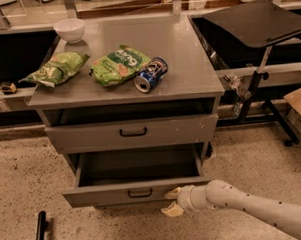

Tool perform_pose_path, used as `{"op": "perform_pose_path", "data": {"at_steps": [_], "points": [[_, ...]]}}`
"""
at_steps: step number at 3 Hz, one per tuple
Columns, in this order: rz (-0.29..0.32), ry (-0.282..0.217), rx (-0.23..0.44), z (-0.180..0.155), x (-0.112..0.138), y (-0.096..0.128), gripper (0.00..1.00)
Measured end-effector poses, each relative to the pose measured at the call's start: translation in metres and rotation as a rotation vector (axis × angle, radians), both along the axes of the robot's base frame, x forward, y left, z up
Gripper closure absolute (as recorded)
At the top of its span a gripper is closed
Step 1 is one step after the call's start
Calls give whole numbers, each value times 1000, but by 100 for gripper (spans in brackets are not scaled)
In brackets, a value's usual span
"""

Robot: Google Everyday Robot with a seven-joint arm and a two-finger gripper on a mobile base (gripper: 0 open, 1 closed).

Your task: Close middle drawer

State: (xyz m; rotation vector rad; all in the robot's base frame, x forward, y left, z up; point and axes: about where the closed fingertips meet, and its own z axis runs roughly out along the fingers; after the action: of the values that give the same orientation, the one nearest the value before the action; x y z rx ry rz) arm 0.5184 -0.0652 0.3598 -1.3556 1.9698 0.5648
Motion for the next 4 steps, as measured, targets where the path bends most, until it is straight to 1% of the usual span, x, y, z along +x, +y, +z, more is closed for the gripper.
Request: {"op": "perform_pose_path", "data": {"at_steps": [1,2,3,4], "points": [[0,0,0,0,0,0,0],[19,-4,-10,-1,1,1,3],[106,-22,-58,-4,5,4,26],[263,-81,-158,5,23,3,55]]}}
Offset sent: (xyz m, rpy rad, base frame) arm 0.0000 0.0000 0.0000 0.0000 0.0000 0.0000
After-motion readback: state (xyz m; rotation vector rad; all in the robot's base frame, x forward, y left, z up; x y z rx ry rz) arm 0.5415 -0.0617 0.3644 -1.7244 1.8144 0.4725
